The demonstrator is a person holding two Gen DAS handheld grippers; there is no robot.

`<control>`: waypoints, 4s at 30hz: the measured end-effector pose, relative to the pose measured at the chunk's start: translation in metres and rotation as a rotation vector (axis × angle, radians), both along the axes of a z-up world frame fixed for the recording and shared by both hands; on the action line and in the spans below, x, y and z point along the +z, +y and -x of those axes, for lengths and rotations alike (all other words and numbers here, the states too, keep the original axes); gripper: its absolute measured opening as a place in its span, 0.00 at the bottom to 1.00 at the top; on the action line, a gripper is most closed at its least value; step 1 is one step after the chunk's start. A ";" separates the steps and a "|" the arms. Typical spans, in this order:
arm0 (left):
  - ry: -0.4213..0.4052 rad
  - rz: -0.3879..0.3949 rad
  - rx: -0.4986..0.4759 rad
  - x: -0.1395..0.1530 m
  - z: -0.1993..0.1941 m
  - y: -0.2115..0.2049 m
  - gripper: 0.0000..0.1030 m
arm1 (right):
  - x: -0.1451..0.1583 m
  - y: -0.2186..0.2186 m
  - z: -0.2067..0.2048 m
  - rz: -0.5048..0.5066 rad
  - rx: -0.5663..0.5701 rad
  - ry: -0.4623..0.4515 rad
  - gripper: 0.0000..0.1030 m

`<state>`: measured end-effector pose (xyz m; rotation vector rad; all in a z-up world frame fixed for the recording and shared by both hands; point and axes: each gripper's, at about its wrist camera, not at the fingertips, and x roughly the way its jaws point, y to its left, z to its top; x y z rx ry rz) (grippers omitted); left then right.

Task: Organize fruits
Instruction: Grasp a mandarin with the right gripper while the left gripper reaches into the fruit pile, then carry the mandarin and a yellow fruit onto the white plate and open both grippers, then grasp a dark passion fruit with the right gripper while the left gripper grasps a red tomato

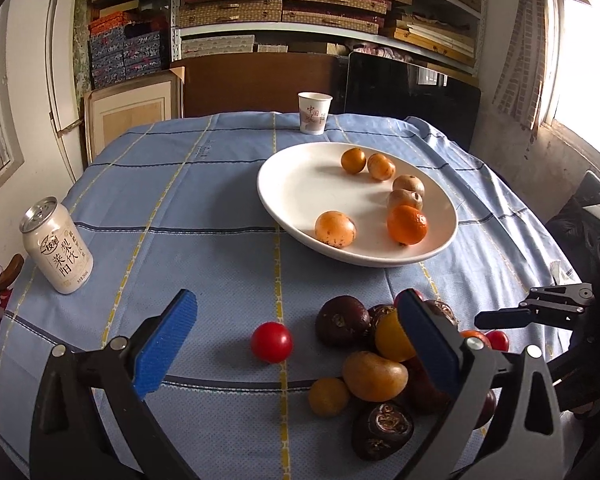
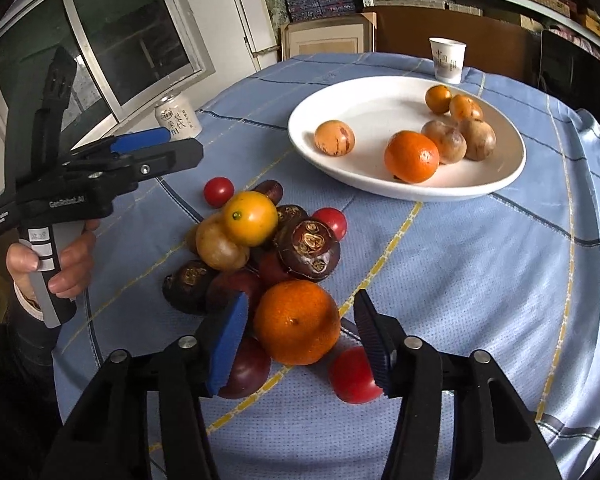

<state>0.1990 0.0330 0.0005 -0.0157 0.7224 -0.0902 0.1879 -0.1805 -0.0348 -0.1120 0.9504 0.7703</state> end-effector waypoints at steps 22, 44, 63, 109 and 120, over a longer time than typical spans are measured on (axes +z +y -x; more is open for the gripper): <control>-0.014 -0.065 -0.140 -0.004 0.010 -0.031 0.95 | 0.012 -0.034 -0.012 -0.182 -0.065 0.067 0.46; 0.060 -0.131 -0.256 -0.033 0.001 -0.082 0.47 | 0.020 -0.064 -0.015 -0.250 -0.169 0.068 0.46; 0.102 -0.080 -0.228 -0.038 -0.011 -0.069 0.35 | 0.018 -0.063 -0.015 -0.236 -0.166 0.067 0.46; 0.128 0.121 0.217 -0.016 -0.042 0.056 0.96 | 0.008 -0.015 -0.037 0.019 -0.287 -0.064 0.60; 0.113 0.091 0.227 -0.015 -0.030 0.050 0.96 | -0.009 0.002 -0.025 0.125 -0.230 -0.055 0.60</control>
